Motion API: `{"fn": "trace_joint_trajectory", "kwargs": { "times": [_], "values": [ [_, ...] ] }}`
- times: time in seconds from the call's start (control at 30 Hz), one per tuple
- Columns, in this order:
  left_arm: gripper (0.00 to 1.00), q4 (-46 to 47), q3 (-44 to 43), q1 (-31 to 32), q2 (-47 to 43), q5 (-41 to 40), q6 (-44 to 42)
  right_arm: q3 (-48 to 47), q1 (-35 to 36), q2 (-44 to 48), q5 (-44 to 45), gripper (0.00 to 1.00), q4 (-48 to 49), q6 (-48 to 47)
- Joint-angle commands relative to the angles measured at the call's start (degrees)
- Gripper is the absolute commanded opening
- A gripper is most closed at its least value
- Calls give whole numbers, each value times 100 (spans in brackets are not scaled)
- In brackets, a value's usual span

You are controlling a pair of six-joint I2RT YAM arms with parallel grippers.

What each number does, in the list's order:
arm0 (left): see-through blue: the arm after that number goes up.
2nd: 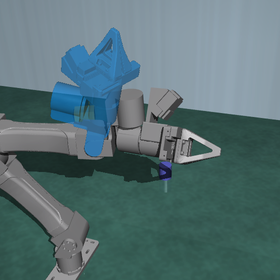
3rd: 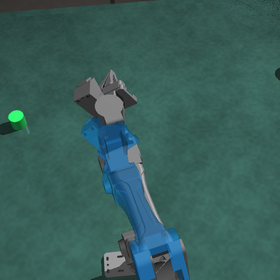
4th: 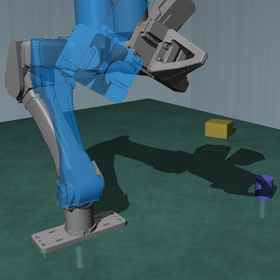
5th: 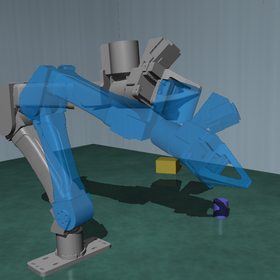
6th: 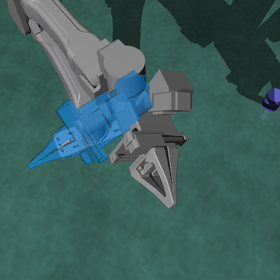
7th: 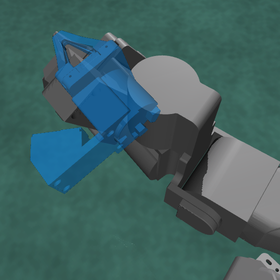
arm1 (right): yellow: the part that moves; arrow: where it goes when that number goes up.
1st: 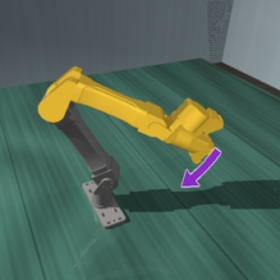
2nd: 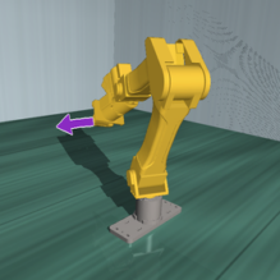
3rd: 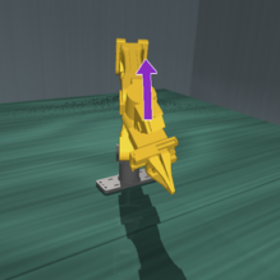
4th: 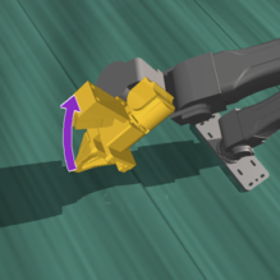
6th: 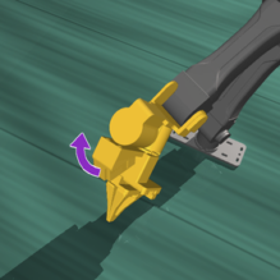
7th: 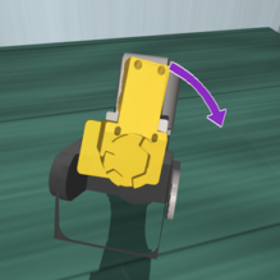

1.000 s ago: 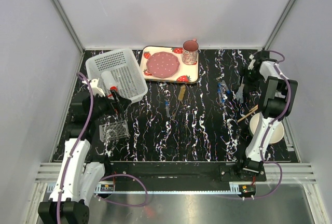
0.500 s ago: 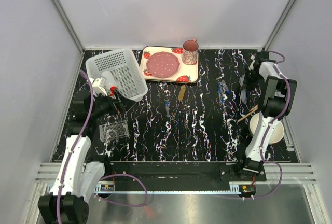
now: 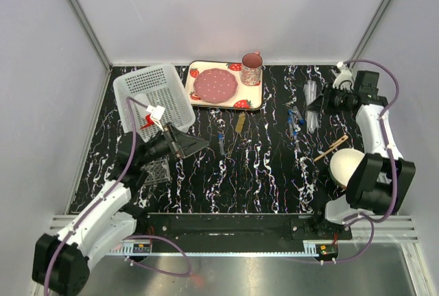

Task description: Organize the chemistry lab equipment

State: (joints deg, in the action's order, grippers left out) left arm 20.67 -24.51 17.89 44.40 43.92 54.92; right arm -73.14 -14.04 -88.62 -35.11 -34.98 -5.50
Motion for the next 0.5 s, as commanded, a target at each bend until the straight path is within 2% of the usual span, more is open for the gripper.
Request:
{"fn": "trace_joint_trajectory", "kwargs": {
  "times": [0.0, 0.03, 0.13, 0.47],
  "values": [
    [99, 2037, -229, 890, 585, -1174, 669, 677, 59, 511, -2612, 16, 36, -381],
    [99, 2168, -290, 1031, 752, -1280, 687, 757, 94, 582, -3084, 16, 9, -434],
    [99, 2652, -633, 1515, 1429, -1667, 731, 995, 279, 811, -3606, 16, -35, -557],
    [99, 3075, -1978, 2649, 3372, -2704, -15, 1373, 701, 943, -4170, 16, -35, -769]
  ]
}}
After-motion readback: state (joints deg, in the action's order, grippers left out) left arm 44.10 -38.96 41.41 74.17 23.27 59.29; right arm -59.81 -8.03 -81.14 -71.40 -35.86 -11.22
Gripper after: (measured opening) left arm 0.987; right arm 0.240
